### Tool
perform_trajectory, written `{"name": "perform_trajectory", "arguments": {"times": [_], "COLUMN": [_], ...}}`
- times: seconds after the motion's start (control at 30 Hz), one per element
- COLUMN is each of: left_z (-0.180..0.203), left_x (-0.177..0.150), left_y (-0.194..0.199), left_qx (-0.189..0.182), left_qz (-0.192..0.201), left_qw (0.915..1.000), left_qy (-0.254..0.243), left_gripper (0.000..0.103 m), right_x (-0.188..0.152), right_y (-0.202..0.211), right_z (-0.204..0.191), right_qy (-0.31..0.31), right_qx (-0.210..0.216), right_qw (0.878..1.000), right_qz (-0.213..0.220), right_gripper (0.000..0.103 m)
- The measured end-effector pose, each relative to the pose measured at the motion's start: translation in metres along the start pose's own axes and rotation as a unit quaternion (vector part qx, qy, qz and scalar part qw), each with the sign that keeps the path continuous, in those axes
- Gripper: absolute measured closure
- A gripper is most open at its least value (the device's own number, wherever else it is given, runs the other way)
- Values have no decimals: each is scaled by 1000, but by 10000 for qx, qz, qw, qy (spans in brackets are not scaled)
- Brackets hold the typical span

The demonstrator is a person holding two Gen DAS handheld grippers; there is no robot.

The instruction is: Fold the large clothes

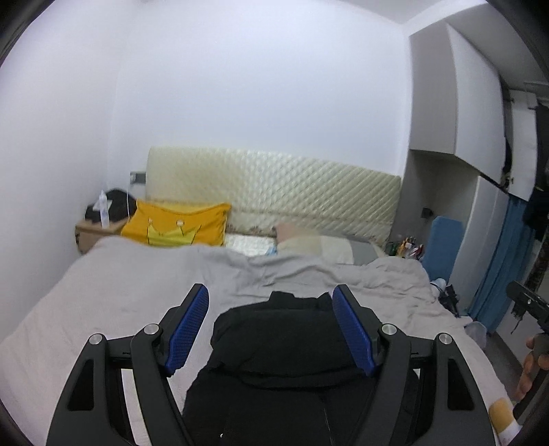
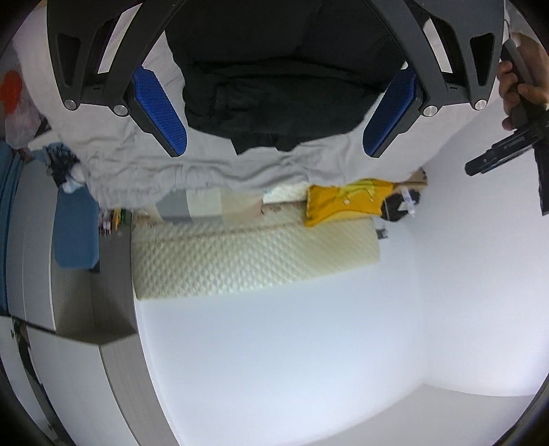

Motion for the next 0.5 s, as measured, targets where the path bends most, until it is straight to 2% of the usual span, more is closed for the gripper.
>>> {"name": "perform_trajectory", "arguments": {"times": [0.23,0.37,0.5], "left_z": [25,37,37], "left_x": [7,-17,-59], "left_y": [75,105,115], "left_qx": [-135,-135,-330], "left_qz": [44,-94,-431], "left_qw": [9998,9989,9979], "left_qy": [-166,-437,-359], "left_gripper": [28,28,28], "right_x": [0,-19,-58], "right_y": [67,90,99], "right_z": [-24,-34,-32], "right_qy": [50,138,79], "right_qx": [114,136,71], "right_qw": [9997,9998,9998], "right_qz": [193,93,-143], "right_gripper": [1,1,1]}}
Point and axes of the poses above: each gripper's, at about its wrist camera, not at the fingertips, and y roughly against the way its jaws point, z to its right, x to its top, the point moved 2 cm from there along -y, roughly the way its jaws point
